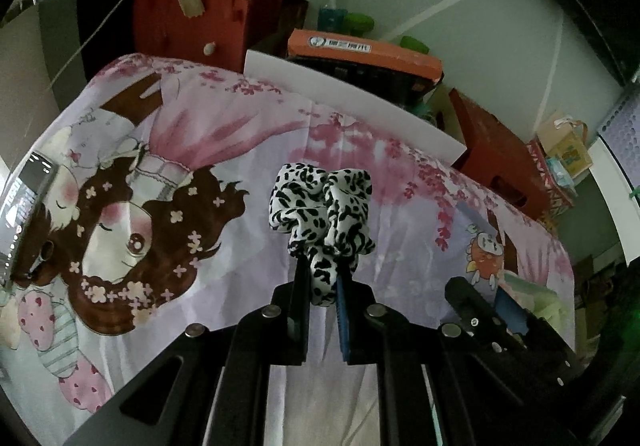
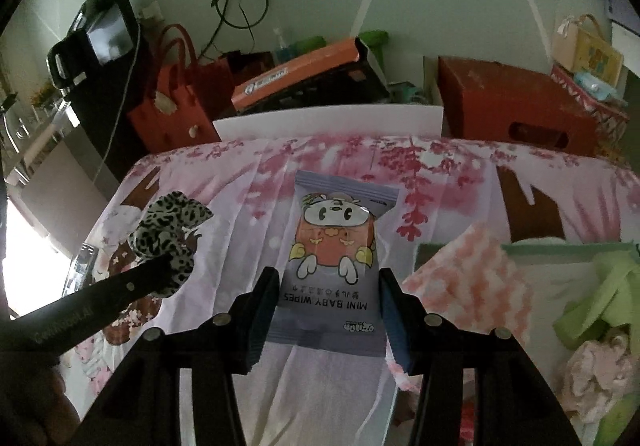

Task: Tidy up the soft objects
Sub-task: 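Carry the scrunchie, towel and wipes pack over the tray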

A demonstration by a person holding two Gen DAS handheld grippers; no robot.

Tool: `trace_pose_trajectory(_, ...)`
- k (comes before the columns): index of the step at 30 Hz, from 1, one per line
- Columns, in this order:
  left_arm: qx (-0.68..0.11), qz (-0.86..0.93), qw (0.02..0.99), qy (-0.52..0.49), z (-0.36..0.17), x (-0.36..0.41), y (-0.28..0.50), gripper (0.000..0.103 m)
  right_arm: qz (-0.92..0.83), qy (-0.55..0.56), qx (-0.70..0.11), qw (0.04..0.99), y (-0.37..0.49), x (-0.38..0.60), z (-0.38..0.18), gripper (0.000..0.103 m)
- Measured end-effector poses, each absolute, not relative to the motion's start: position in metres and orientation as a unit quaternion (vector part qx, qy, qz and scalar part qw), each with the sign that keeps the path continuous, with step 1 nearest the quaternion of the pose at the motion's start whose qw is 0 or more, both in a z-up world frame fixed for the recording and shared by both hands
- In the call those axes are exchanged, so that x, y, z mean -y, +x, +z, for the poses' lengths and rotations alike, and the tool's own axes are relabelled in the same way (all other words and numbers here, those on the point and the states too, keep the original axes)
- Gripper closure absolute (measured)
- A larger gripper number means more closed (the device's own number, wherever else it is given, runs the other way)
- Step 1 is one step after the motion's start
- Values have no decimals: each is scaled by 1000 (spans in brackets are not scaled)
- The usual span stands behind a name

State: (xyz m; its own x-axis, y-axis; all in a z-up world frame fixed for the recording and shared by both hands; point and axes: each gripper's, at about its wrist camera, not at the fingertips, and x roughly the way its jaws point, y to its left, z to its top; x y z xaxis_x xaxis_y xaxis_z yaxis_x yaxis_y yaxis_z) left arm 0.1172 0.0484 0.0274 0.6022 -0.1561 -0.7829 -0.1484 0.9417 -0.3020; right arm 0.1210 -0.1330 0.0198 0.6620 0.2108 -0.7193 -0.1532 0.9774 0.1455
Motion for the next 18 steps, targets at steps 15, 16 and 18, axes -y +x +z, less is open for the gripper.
trace_pose_trajectory(15,-428,-17,893,-140,46,-38,92,91,80,39,-394,915,93,151,37,50)
trace_pose_trajectory(16,-428,-19,893,-136,48,-36,90,91,76,40,-394,915,91,155,39,50)
trace_pose_trajectory(18,-426,-27,895,-128,51,-31,85,91,71,43,-393,916,86,161,41,50)
